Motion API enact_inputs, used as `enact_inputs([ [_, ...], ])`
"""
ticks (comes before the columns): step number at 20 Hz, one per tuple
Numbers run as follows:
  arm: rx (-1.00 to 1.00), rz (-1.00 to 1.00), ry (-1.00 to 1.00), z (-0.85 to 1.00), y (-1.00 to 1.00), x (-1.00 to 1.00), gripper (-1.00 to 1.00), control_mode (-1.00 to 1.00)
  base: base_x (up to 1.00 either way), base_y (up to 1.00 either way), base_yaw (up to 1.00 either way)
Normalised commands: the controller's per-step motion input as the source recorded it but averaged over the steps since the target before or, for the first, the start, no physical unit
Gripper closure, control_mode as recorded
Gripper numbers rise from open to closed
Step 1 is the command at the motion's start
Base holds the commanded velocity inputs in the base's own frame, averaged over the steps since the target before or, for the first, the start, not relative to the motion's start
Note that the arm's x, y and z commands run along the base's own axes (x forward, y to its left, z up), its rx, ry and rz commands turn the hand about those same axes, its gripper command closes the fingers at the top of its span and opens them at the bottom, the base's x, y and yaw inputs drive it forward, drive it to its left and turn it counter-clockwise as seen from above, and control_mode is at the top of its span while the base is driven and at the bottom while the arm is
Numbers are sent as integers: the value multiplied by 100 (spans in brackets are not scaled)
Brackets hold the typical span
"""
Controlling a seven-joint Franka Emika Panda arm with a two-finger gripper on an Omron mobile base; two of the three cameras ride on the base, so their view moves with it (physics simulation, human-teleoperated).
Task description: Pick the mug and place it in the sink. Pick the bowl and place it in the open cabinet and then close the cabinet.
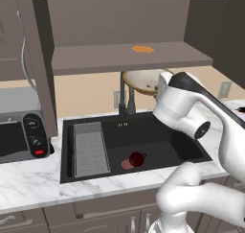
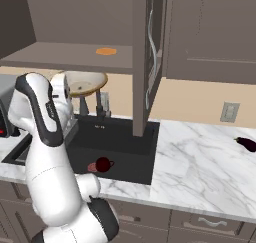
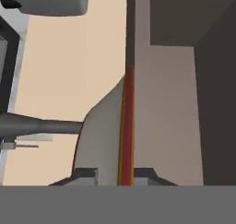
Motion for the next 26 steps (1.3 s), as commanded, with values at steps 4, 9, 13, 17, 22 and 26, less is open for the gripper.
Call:
enact_inputs([
  [4,-11,0,-1,27,0,-93,100,-100,0,0,0],
  [9,-4,0,1,37,0,-75,100,-100,0,0,0],
  [13,0,0,2,24,0,-93,100,-100,0,0,0],
  [17,0,0,0,31,0,-92,100,-100,0,0,0],
  [22,0,0,9,79,-1,-18,100,-100,0,0,0],
  [26,0,0,20,95,-3,-1,100,-100,0,0,0],
])
